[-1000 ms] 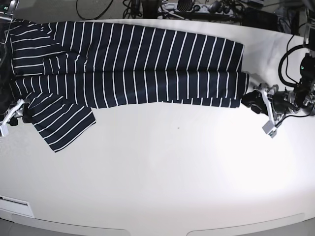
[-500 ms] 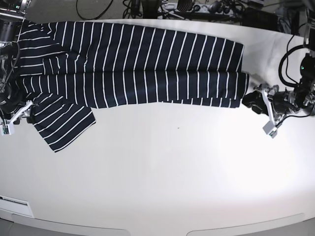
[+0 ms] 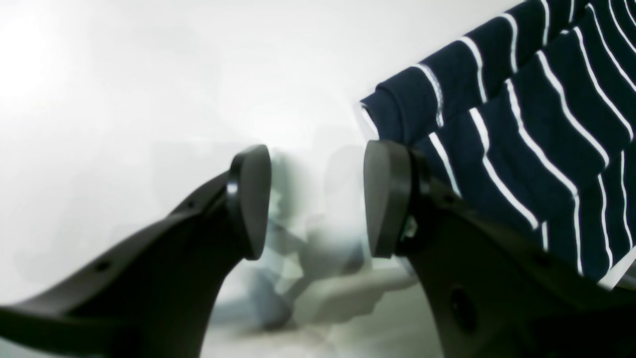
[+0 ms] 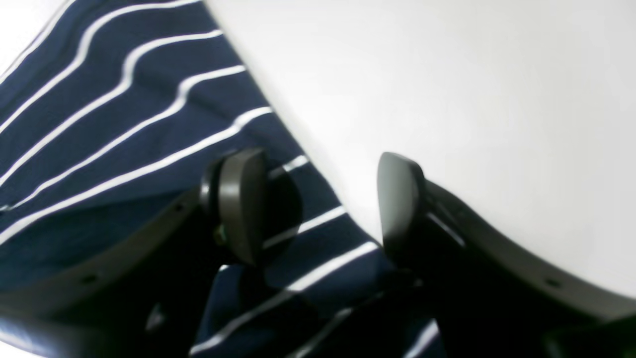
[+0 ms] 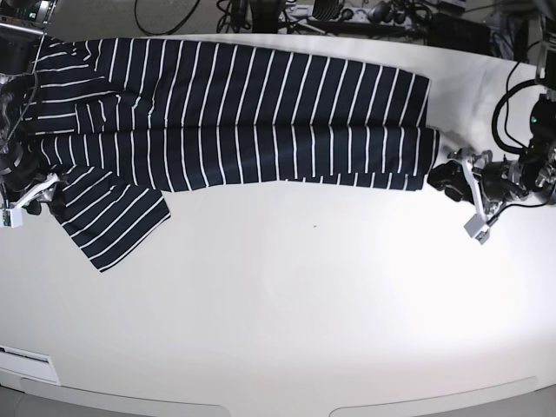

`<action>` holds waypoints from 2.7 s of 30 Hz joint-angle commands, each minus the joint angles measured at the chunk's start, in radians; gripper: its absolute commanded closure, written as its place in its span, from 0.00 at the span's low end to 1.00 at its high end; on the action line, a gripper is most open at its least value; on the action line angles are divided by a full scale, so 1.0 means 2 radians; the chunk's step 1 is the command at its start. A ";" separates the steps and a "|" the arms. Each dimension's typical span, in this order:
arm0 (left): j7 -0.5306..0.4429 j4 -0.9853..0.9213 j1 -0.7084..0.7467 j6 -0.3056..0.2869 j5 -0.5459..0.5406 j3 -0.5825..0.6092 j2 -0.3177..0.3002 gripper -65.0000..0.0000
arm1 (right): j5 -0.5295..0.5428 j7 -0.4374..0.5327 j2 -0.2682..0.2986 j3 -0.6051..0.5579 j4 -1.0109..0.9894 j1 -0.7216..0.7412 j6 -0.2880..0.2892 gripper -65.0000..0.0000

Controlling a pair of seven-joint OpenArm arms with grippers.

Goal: Fold the T-shirt properly
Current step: 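Grasp the sleeve and side fabric with the right gripper, then fold the sleeve side inward over the body with the right gripper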

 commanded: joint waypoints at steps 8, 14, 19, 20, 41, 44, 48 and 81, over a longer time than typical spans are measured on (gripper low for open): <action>-0.002 0.005 -0.007 0.002 -0.003 -0.006 -0.011 0.51 | 0.043 -0.020 0.010 0.002 0.004 0.008 0.031 0.54; -0.002 0.005 -0.007 0.002 -0.003 -0.006 -0.011 0.51 | 0.089 -0.045 0.013 0.002 0.009 0.020 0.031 1.00; -0.004 0.005 -0.007 0.002 -0.003 -0.006 -0.011 0.51 | 0.186 -0.135 0.020 0.002 0.056 0.023 0.031 1.00; -0.007 0.005 -0.007 0.002 -0.003 -0.006 -0.011 0.51 | 0.209 -0.169 0.022 0.002 0.070 0.023 0.031 1.00; -0.014 0.005 -0.007 0.002 -0.012 -0.006 -0.011 0.51 | 0.411 -0.425 0.137 0.002 0.282 -0.117 0.031 1.00; -0.014 0.005 -0.007 0.002 -0.012 -0.006 -0.011 0.51 | 0.412 -0.434 0.154 0.002 0.304 -0.134 0.031 1.00; -0.014 0.005 -0.007 0.002 -0.012 -0.006 -0.011 0.51 | 0.480 -0.474 0.169 0.002 0.332 -0.142 0.031 1.00; -0.017 0.005 -0.010 0.002 -0.012 -0.006 -0.011 0.51 | 0.357 -0.330 0.144 0.091 0.371 -0.190 0.031 1.00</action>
